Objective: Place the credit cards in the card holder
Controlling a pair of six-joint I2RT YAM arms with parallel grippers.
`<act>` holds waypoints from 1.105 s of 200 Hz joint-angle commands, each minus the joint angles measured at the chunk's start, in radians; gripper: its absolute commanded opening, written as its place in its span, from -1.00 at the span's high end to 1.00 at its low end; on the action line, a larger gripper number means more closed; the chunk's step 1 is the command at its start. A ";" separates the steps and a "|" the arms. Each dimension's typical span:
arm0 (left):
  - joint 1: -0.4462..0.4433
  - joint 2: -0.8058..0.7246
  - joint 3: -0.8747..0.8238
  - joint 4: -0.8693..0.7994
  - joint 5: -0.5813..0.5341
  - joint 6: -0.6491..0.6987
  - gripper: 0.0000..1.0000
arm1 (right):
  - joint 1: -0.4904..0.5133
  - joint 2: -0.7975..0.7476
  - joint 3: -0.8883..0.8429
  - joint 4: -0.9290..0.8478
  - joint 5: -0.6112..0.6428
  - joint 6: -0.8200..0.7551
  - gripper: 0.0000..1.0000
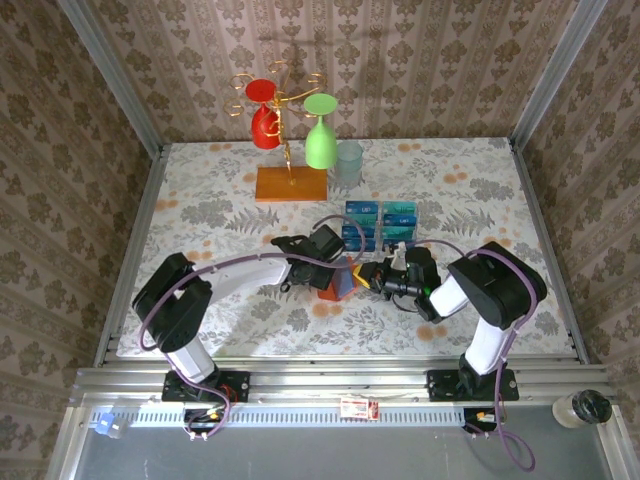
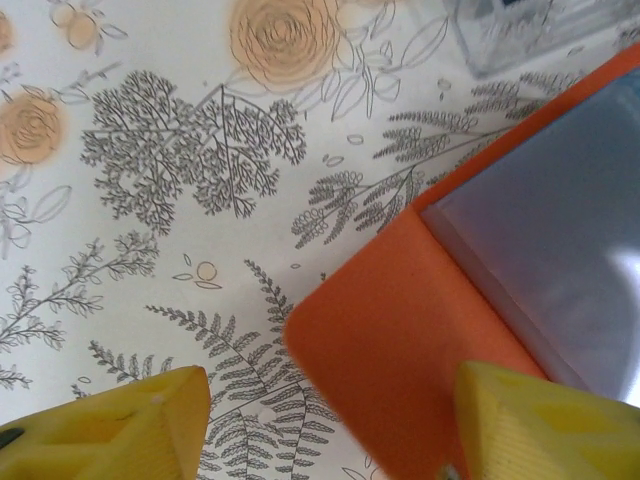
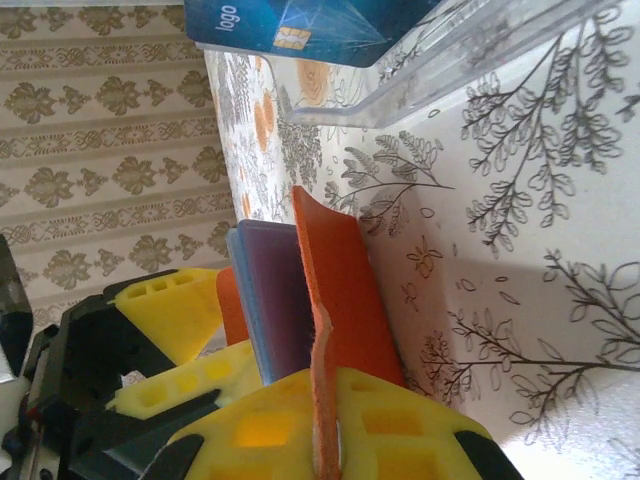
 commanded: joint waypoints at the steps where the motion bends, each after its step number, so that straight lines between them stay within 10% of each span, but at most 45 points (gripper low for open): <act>1: -0.011 0.016 0.014 0.003 -0.027 0.023 -0.32 | -0.003 0.018 -0.017 0.072 0.034 -0.001 1.00; 91: -0.011 0.037 0.012 0.019 -0.053 0.050 -0.27 | -0.001 -0.001 -0.083 0.011 0.106 -0.010 1.00; 145: 0.000 0.038 0.013 0.028 -0.071 0.071 -0.26 | 0.000 -0.099 -0.110 -0.104 0.128 -0.036 0.26; 221: 0.009 0.029 0.005 0.044 -0.079 0.088 -0.25 | 0.006 -0.643 -0.011 -0.901 0.236 -0.306 0.23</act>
